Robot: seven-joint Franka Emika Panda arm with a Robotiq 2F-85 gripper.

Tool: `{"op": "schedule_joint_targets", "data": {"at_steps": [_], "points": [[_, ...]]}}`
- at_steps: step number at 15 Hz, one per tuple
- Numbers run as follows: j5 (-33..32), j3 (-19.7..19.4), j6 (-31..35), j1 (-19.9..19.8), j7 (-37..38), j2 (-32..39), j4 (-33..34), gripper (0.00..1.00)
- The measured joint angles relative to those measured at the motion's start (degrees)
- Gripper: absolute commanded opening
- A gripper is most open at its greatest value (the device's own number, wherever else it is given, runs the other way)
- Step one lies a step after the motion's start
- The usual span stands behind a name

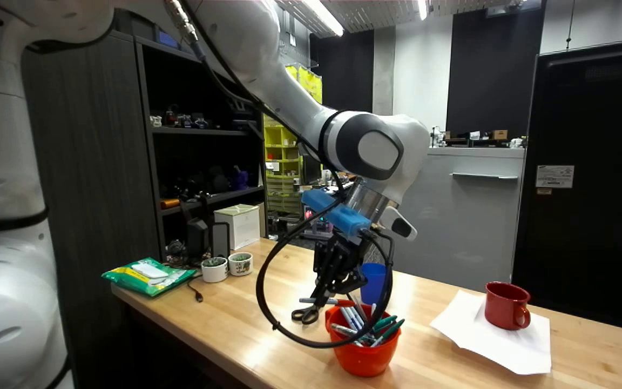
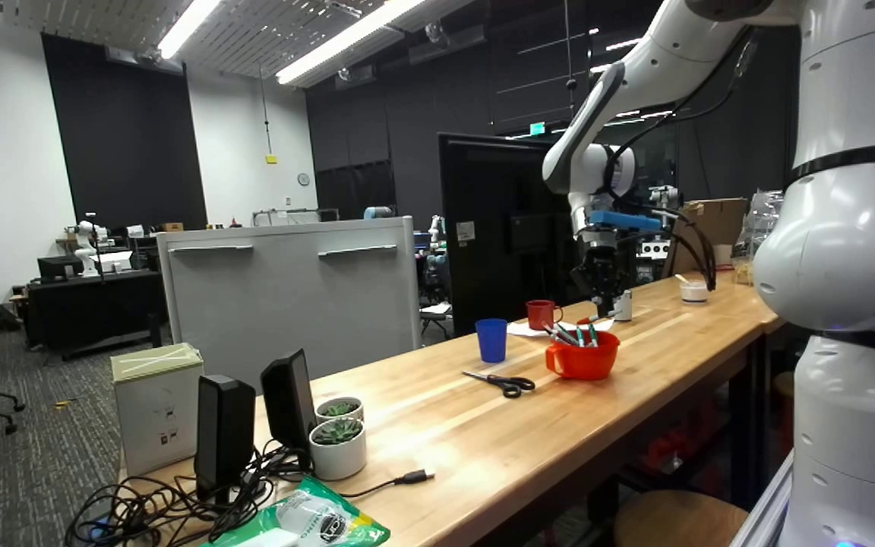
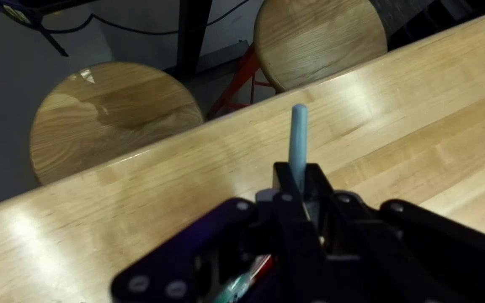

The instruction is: Move the red cup forward

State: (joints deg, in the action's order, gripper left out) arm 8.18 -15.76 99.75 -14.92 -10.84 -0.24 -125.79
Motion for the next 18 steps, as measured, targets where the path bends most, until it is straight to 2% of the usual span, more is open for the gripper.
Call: {"op": "schedule_joint_targets", "data": {"at_steps": [12,13,15,18], "points": [[4.5,-0.2,-3.4,-2.1,-1.1,12.6,8.4,0.03],[4.5,-0.2,-3.5,-2.2,-1.1,13.5,9.1,0.35],[4.5,-0.1,-3.5,-2.3,-1.0,14.8,10.3,0.39],[4.5,0.3,-3.4,-2.3,-0.9,15.9,11.3,0.58]]}}
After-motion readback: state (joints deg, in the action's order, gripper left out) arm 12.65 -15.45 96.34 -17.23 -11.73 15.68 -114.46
